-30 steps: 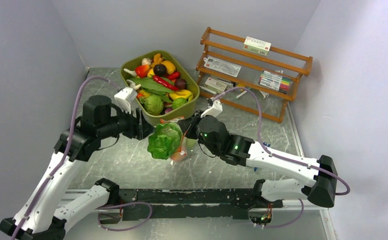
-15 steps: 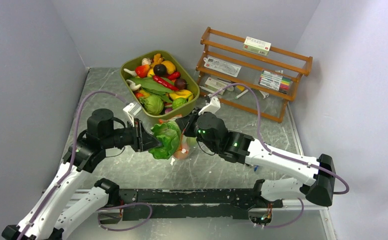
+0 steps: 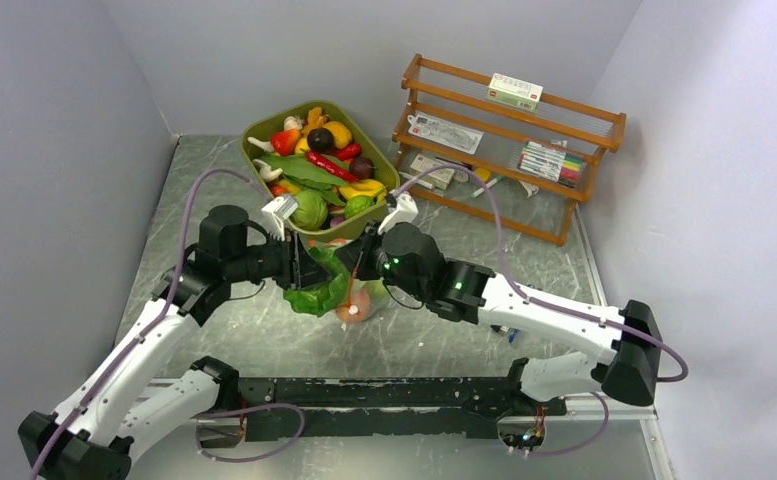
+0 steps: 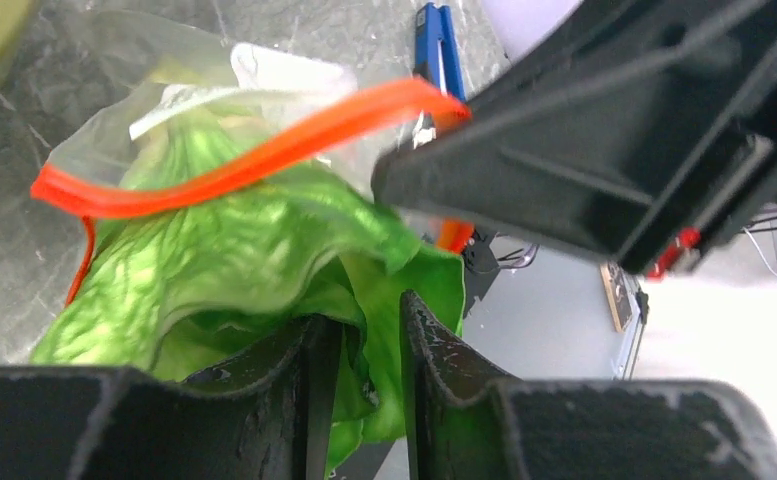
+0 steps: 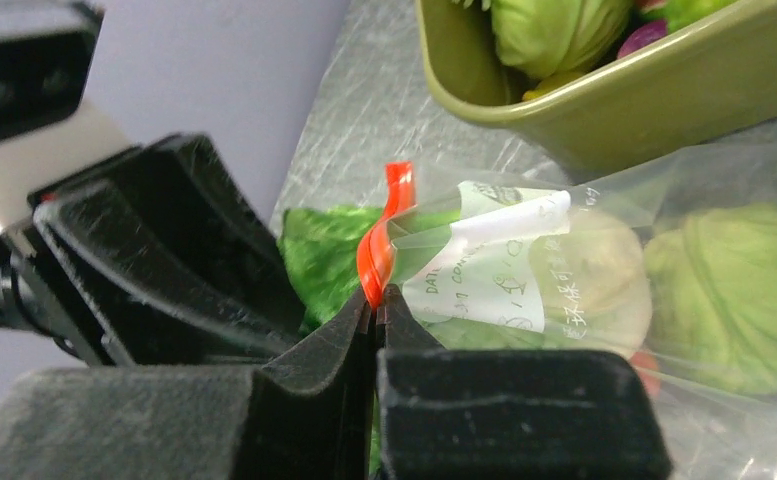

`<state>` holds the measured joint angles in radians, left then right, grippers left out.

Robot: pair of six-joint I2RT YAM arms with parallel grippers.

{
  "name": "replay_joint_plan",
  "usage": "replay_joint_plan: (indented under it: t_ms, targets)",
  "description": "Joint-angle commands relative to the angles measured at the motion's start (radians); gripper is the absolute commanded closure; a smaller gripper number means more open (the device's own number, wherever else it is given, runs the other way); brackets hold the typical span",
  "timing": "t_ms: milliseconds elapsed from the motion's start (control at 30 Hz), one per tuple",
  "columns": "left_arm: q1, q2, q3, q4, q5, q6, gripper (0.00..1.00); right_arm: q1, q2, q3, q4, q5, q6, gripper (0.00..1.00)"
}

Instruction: Place the food in the zip-top bag and seal the zipper

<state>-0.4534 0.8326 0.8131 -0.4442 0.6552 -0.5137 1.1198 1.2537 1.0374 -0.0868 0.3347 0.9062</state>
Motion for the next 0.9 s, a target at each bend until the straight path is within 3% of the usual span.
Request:
replay_joint_plan:
  t_ms: [0,433,667,733,867]
  targets:
    - [-0.004,0.047,-0.006,0.086,-0.051,0.013,0.72,0.009,0.021,0.052,0.085,-0.132,-0.05,1.0]
    - [-0.033,0.169,-0.032,0.179,-0.077,-0.006,0.73,0.017,-0.009,0.03,0.204,-0.188,-0.099,1.0]
    - [-0.082,0.175,-0.056,0.233,-0.068,-0.067,0.71,0.017,-0.031,-0.013,0.248,-0.087,-0.034,1.0]
    - [-0.081,0.148,-0.025,0.206,-0.078,-0.082,0.67,0.016,-0.034,-0.003,0.183,-0.034,0.003,1.0]
    - [-0.082,0.082,0.096,0.062,-0.149,-0.098,0.5,0.015,-0.065,-0.01,0.098,0.05,0.016,1.0]
